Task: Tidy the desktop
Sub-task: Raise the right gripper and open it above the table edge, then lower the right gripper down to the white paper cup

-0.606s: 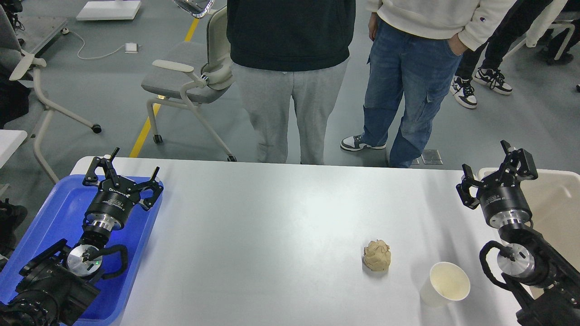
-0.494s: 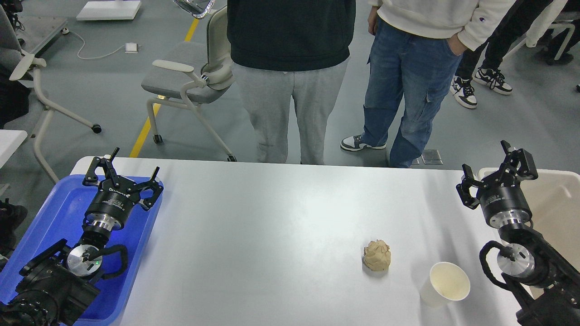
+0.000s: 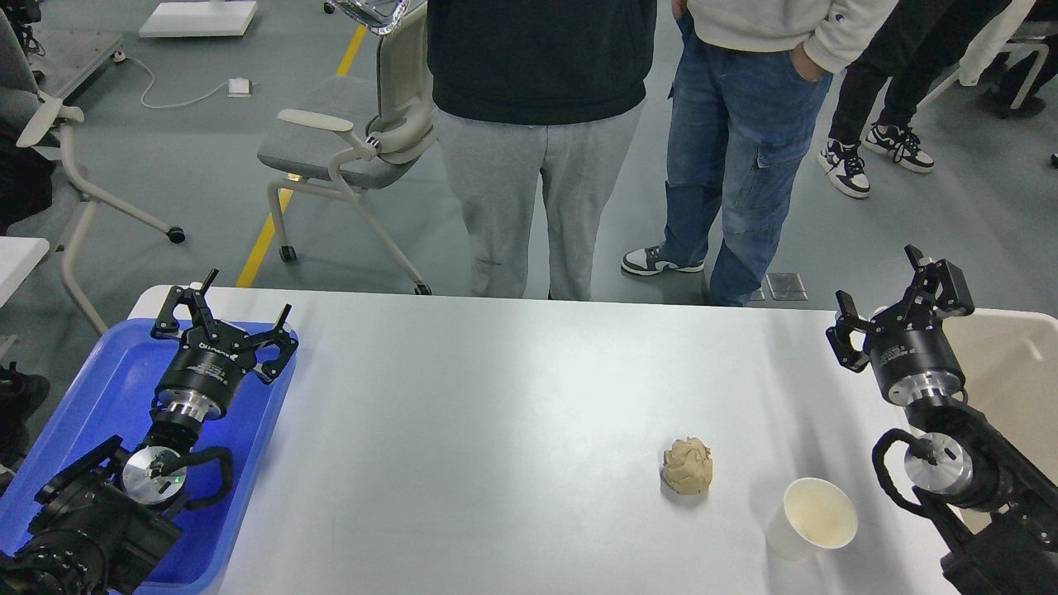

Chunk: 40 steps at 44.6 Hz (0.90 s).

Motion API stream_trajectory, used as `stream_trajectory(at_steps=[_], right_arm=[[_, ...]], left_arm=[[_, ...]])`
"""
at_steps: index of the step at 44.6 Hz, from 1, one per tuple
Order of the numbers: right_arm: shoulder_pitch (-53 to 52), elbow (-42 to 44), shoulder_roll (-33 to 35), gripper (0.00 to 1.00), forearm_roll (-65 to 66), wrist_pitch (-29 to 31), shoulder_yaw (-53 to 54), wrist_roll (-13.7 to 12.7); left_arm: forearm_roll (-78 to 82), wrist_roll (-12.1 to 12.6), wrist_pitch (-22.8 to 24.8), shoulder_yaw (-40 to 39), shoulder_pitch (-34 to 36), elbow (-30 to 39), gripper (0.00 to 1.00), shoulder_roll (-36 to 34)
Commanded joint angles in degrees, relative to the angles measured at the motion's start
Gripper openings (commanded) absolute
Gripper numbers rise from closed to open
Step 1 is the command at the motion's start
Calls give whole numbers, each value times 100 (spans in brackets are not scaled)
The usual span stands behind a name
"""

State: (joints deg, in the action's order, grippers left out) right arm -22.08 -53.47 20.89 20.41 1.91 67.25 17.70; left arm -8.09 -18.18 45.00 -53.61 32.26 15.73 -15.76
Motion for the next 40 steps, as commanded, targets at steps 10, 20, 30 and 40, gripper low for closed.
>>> stream_trajectory(at_steps=[10,20,30,40], right_arm=[[-138,-1472,2014,100,567,1302,-861,-971],[-139,-2843,3236,100,3458,1645,-1047,-715],[-243,-3504,4054,99,5615,2243,-1731,-724],[-350,-3486,4134,100,8162,2112,-2707,-733]], left_arm=[[1,-1,0,0,0,0,100,2],[1,-1,0,0,0,0,100,2],[1,-1,0,0,8,0,100,3],[9,-1,0,0,8,0,100,3]])
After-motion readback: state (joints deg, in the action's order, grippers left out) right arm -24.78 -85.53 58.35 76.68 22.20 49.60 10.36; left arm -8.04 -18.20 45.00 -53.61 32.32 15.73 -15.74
